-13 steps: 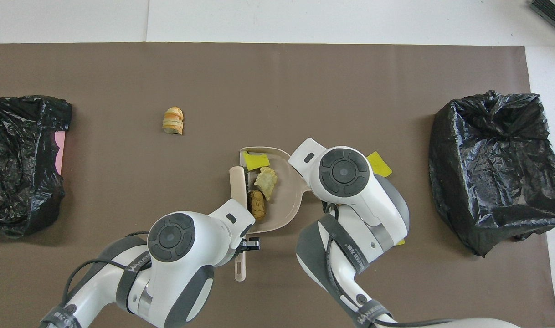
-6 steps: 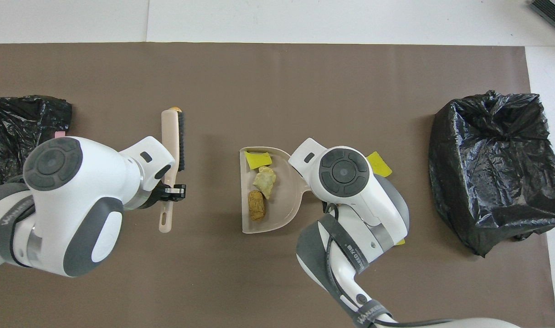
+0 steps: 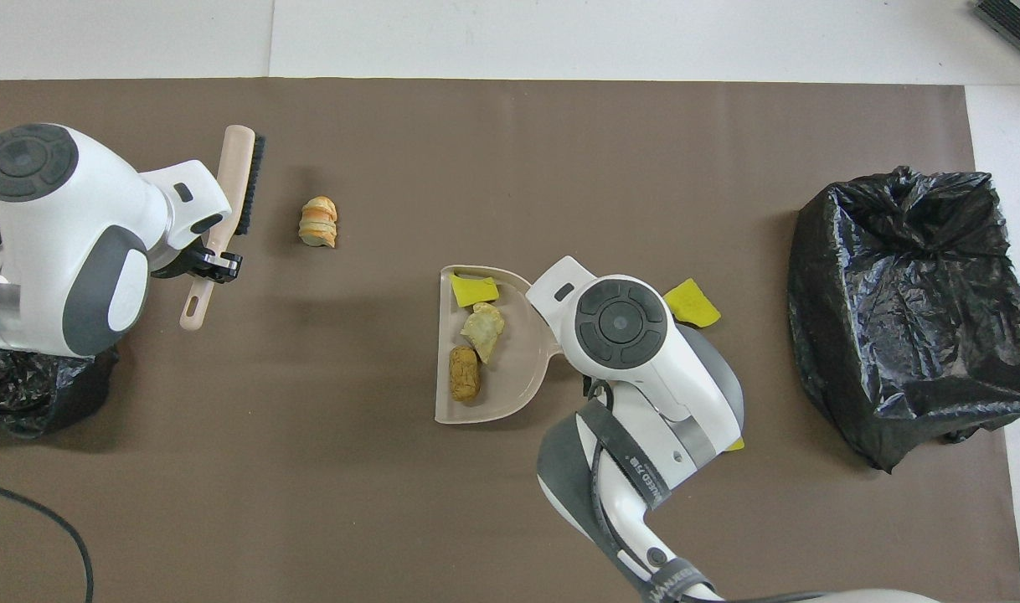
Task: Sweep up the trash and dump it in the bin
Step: 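Sweep the last bread chunk into the dustpan with the left gripper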
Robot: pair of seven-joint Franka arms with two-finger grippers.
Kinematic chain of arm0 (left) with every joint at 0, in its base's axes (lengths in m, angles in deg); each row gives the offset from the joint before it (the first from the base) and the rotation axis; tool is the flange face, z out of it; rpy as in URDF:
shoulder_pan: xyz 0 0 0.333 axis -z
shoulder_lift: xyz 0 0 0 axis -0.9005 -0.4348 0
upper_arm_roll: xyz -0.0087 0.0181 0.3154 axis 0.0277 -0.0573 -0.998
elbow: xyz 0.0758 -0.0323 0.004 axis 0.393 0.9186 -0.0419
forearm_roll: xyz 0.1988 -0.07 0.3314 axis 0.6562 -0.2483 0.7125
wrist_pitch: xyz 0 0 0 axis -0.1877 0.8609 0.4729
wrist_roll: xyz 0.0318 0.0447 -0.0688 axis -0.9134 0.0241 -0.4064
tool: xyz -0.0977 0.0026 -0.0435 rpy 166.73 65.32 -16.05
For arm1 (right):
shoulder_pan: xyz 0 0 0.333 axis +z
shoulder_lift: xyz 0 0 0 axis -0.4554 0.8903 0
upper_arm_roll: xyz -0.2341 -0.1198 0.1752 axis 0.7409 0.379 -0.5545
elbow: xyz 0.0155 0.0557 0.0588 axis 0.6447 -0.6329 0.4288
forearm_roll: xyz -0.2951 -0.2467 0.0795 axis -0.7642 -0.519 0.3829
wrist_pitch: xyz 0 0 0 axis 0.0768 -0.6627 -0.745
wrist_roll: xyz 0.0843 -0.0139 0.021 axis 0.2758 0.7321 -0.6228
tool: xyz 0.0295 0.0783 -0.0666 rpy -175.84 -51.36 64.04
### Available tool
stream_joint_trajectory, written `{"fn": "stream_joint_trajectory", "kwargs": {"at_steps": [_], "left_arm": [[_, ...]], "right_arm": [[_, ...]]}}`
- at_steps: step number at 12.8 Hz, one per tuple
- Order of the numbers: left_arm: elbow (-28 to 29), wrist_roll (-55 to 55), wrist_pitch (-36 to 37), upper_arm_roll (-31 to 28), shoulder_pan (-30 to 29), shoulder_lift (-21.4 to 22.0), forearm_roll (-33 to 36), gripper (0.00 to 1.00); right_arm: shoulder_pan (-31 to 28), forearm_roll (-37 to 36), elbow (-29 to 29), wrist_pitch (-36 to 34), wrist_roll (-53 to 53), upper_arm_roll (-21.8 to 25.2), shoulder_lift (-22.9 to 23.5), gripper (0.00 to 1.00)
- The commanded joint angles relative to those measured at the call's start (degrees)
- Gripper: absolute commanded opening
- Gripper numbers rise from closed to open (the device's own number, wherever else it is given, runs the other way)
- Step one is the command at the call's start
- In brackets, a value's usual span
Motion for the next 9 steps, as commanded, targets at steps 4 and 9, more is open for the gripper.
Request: {"fn": "stream_joint_trajectory", "kwargs": {"at_steps": [4, 9], "left_arm": [[-3.8, 2.0, 1.4, 1.0, 2.3, -5.5, 5.3, 0.00], [6.0, -3.2, 1.4, 1.3, 8.1, -2.0, 1.8, 0.00]], "right_arm": [[0.4, -1.0, -0.5, -0.6, 3.1, -0.1, -0.4, 0.00], [0.3, -1.1, -0.5, -0.8, 3.2, -0.1, -0.4, 0.00]]}}
